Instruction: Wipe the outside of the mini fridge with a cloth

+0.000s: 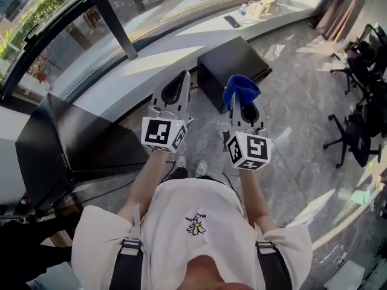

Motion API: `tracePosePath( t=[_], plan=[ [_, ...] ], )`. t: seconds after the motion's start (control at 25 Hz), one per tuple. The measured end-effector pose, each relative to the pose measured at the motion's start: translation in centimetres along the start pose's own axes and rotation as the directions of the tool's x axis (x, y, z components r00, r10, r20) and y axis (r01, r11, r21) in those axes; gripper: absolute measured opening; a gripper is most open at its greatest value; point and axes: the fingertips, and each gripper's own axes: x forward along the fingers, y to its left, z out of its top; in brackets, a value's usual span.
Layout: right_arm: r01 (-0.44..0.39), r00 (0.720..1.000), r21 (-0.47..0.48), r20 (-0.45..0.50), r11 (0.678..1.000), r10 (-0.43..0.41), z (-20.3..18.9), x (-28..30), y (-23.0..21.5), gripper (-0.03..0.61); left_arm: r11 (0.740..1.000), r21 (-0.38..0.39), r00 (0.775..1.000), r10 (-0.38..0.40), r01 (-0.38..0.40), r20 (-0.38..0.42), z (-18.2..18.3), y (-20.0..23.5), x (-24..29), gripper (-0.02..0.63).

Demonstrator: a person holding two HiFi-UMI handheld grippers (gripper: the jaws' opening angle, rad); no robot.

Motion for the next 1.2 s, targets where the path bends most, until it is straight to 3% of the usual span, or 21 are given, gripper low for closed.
tracePosePath(
  t=[0.24, 0.4, 0.56, 0.8, 0.96, 1.08, 1.2],
  plan=[
    [0.019, 1.0, 0.008, -0.001, 1.0, -0.019, -0.4, 2.8, -0.5, 0.061, 0.999, -0.036, 1.0, -0.012, 0.012, -0.016, -1.4, 1.6, 2.3, 0.005],
    [0.033, 0.999, 0.012, 0.006, 0.999, -0.033, -3.4, 5.8, -1.2, 0.061, 0.999, -0.041, 0.999, -0.017, 0.016, -0.039, -5.8, 3.5, 4.7, 0.005],
    [0.067, 0.997, 0.034, 0.031, 0.997, -0.068, -11.6, 9.8, -4.0, 0.061, 0.996, -0.094, 0.998, 0.002, -0.008, -0.062, -15.7, 6.1, 7.5, 0.005],
    [0.04, 0.997, 0.014, 0.065, 0.999, -0.041, -31.5, 17.0, -6.8, 0.061, 0.995, -0.094, 0.999, 0.029, -0.031, -0.028, -36.2, 10.8, 8.7, 0.005],
    [0.043, 0.991, 0.021, 0.126, 0.999, -0.046, -42.5, 20.8, -8.6, 0.061, 0.997, -0.079, 1.0, 0.024, -0.025, -0.003, -48.6, 13.3, 9.7, 0.005],
    [0.05, 0.987, 0.026, 0.15, 0.998, -0.054, -48.4, 22.3, -9.3, 0.061, 0.997, -0.072, 1.0, -0.002, 0.002, 0.008, -55.4, 13.8, 9.9, 0.005],
    [0.043, 0.988, 0.03, 0.15, 0.999, -0.047, -51.9, 23.8, -9.3, 0.061, 0.995, -0.09, 0.999, -0.029, 0.031, 0.033, -59.4, 14.4, 10.4, 0.005]
  ],
)
